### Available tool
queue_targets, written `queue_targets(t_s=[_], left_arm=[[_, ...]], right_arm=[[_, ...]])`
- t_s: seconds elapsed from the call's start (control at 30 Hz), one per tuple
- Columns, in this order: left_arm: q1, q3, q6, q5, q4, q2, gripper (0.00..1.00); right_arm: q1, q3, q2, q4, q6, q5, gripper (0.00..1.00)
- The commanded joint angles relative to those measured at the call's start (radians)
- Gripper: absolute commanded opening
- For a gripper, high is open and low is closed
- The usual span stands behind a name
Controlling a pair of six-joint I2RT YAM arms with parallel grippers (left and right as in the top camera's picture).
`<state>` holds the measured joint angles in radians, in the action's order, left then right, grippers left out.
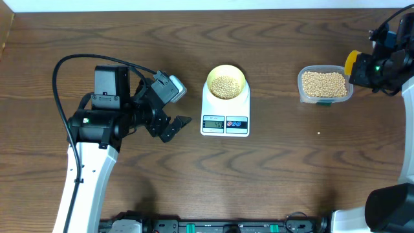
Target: Scoop item into bowl and weigh 50g on scale
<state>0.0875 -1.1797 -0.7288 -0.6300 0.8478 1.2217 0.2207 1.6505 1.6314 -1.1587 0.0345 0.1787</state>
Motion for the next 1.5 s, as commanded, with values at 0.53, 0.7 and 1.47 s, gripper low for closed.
queue_targets(t_s=[0.53, 0.7, 1.47], left_arm=[[-0.004, -0.015, 0.012, -0.009, 0.0, 0.0, 0.99], [-0.004, -0.015, 0.012, -0.009, 0.0, 0.0, 0.99], [-0.004, -0.015, 0.012, -0.009, 0.0, 0.0, 0.99]], right_arm=[[0.0, 0.025, -0.021, -0.006, 0.064, 0.121, 0.01], [0.0, 0.025, -0.021, -0.034, 0.06, 0.119, 0.01], [0.0, 0.025, -0.021, -0.06, -0.089, -0.02, 0.01]])
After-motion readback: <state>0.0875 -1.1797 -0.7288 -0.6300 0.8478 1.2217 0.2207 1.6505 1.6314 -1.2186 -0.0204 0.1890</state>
